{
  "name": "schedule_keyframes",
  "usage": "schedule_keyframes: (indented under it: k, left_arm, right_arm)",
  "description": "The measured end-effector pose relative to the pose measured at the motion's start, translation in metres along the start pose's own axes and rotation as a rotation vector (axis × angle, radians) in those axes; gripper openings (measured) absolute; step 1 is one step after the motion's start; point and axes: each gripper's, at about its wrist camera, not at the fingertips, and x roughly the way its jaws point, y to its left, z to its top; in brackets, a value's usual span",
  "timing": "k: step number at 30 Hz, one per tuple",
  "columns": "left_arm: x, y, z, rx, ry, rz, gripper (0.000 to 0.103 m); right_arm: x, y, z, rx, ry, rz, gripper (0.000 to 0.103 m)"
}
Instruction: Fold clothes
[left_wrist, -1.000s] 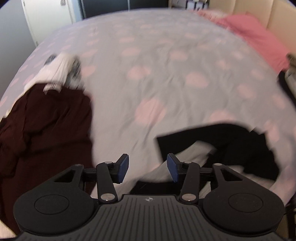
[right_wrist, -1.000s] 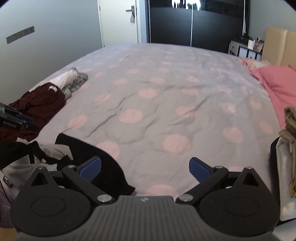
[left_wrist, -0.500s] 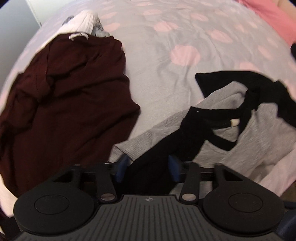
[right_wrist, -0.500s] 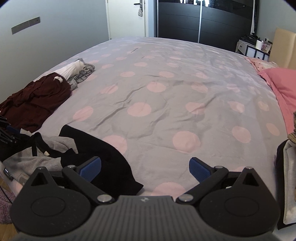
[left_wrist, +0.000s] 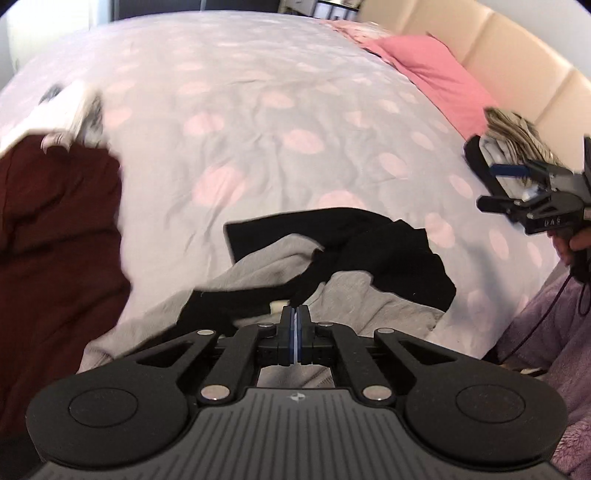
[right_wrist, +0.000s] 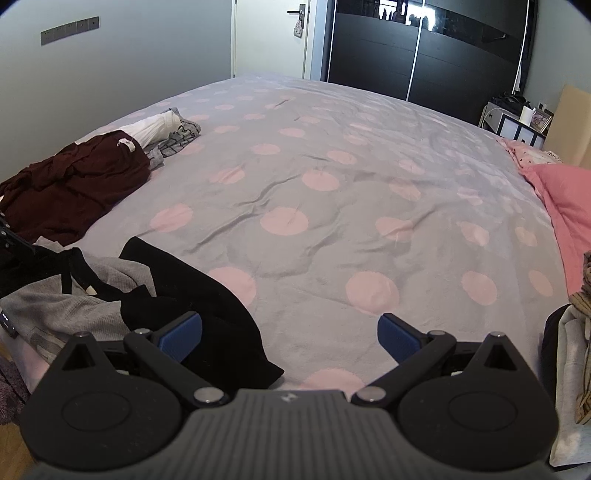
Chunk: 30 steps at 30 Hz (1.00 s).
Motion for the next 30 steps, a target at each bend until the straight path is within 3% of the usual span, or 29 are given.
schedule_keyframes:
  k: [1, 5, 8, 10, 13, 15, 21, 23, 24, 27, 30]
  left_arm:
    - [0.001, -0.005, 0.004, 0.037, 0.0, 0.075, 0.0]
    - [0.011, -0.001, 0.005, 0.086, 0.054, 0.2, 0.001]
    - [0.021, 0.012, -0.005, 0.078, 0.081, 0.276, 0.013]
    - [0.027, 0.021, -0.014, 0.08, 0.114, 0.31, 0.029]
    - [0.034, 0.031, -0.027, 0.088, 0.15, 0.352, 0.043]
    - [0.035, 0.036, -0.033, 0.102, 0.154, 0.371, 0.048]
    - [0.042, 0.046, -0.042, 0.118, 0.173, 0.461, 0.048]
    - [0.043, 0.046, -0.042, 0.113, 0.161, 0.448, 0.038]
    - [0.043, 0.047, -0.042, 0.107, 0.164, 0.435, 0.024]
    - [0.041, 0.047, -0.041, 0.076, 0.169, 0.403, 0.007]
    - [0.033, 0.044, -0.037, 0.045, 0.145, 0.37, 0.006]
  right_arm:
    - [-0.001, 0.0, 0.0, 0.003, -0.004, 0.002, 0.102]
    - [-0.008, -0.001, -0.002, 0.005, -0.02, 0.011, 0.102]
    - [-0.011, -0.001, -0.005, -0.002, -0.022, 0.019, 0.102]
    - [-0.01, 0.0, -0.006, -0.008, -0.016, 0.021, 0.102]
    - [-0.008, 0.0, -0.006, -0.009, -0.006, 0.032, 0.102]
    - [-0.008, 0.001, -0.006, -0.008, -0.002, 0.041, 0.102]
    - [-0.005, 0.006, -0.005, -0.026, 0.005, 0.051, 0.102]
    - [-0.004, 0.007, -0.005, -0.032, 0.007, 0.053, 0.102]
    - [-0.004, 0.007, -0.005, -0.033, 0.007, 0.052, 0.102]
    - [-0.004, 0.007, -0.005, -0.031, 0.009, 0.047, 0.102]
    - [-0.005, 0.006, -0.005, -0.027, 0.006, 0.043, 0.102]
